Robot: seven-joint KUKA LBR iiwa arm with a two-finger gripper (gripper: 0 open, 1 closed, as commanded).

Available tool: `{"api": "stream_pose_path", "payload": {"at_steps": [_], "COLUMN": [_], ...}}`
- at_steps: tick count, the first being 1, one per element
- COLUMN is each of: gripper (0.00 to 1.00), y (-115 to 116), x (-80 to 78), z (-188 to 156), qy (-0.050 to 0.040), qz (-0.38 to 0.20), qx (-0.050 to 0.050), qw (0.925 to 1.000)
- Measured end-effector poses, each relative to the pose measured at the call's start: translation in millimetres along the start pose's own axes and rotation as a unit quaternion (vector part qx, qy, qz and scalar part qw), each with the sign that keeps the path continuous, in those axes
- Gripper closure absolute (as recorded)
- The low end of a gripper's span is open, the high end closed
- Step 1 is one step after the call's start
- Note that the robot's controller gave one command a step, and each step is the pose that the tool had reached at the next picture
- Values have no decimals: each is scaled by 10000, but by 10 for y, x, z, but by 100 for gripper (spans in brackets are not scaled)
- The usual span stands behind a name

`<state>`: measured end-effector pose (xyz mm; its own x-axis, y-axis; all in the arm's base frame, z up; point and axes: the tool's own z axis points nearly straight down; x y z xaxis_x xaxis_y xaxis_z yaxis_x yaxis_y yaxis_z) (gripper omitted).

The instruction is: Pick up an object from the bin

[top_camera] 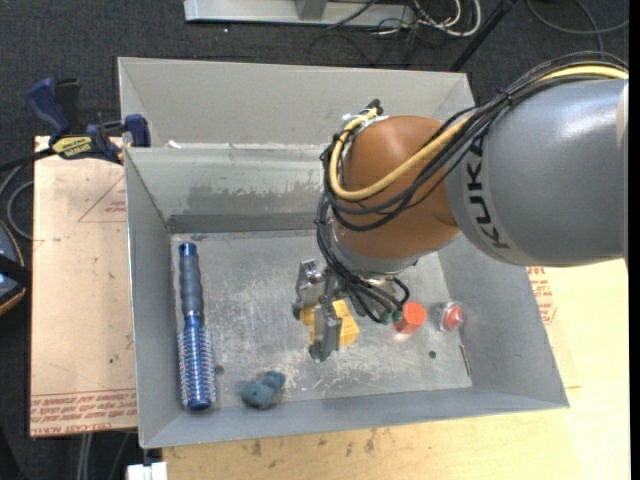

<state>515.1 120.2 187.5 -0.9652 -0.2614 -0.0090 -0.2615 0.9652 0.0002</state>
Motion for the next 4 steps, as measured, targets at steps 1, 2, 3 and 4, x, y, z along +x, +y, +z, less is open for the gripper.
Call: {"api": "stream_pose_path", "payload": {"at_steps": [1,2,3,4], "gripper": [100,100,100,100], "y": [-16,-45,-268,-427], "x": [184,229,317,222], "z": [1129,1126,1126,-239], "qy": [22,-47,-42,-12], "qz": [639,418,492,248], "qx": [-8,-20,-26,5], "qw": [9980,9991,9988,9997]}}
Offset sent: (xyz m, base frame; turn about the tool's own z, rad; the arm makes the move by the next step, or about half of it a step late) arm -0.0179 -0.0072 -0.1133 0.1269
